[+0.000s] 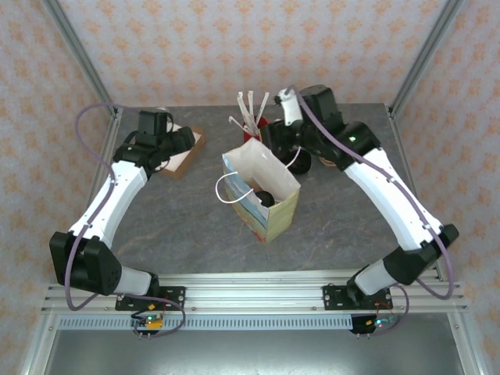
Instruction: Pack the takeout coffee
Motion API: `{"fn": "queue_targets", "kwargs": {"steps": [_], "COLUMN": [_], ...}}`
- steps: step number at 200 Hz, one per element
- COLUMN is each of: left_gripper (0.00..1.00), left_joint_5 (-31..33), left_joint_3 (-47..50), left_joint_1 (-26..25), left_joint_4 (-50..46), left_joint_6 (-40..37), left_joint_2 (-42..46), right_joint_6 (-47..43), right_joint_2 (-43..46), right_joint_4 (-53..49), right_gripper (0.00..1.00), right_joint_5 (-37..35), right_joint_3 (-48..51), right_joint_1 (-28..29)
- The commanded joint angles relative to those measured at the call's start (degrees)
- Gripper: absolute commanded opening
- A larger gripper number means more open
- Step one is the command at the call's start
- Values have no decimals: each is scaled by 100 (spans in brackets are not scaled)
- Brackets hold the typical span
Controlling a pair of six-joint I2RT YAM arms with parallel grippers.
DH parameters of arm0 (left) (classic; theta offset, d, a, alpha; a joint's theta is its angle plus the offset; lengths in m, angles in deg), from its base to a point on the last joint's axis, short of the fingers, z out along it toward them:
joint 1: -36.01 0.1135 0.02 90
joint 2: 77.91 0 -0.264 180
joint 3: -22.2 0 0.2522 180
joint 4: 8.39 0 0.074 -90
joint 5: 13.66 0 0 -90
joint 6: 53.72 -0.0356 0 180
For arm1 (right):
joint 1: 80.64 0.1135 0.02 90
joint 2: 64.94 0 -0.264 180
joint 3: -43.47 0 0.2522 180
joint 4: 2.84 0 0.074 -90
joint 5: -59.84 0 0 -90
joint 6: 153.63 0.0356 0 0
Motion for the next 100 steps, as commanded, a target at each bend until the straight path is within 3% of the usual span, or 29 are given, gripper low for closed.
{"fn": "queue_targets", "kwargs": {"steps": [1, 24, 50, 100], "left_gripper": [72, 72, 74, 75], "left_joint_5": [160, 10, 274, 368], "left_joint_3": [59, -178, -971, -1935], "left_joint_1": [517, 999, 1152, 1192], "left_joint_4": [188, 145, -466, -923], "left_joint_6": [311, 318, -22, -197], "left_joint_2": [-386, -1054, -2057, -3454], "right_joint_6": [345, 572, 507, 423], "right_joint_2": [626, 868, 896, 968], "right_joint_4": [992, 1403, 1393, 1453], "right_gripper": [62, 70, 78, 81], "right_joint_5": [-684, -959, -826, -991], "right_joint_3": [444, 916, 1112, 1347], "right_joint_1": [-261, -470, -477, -479]}}
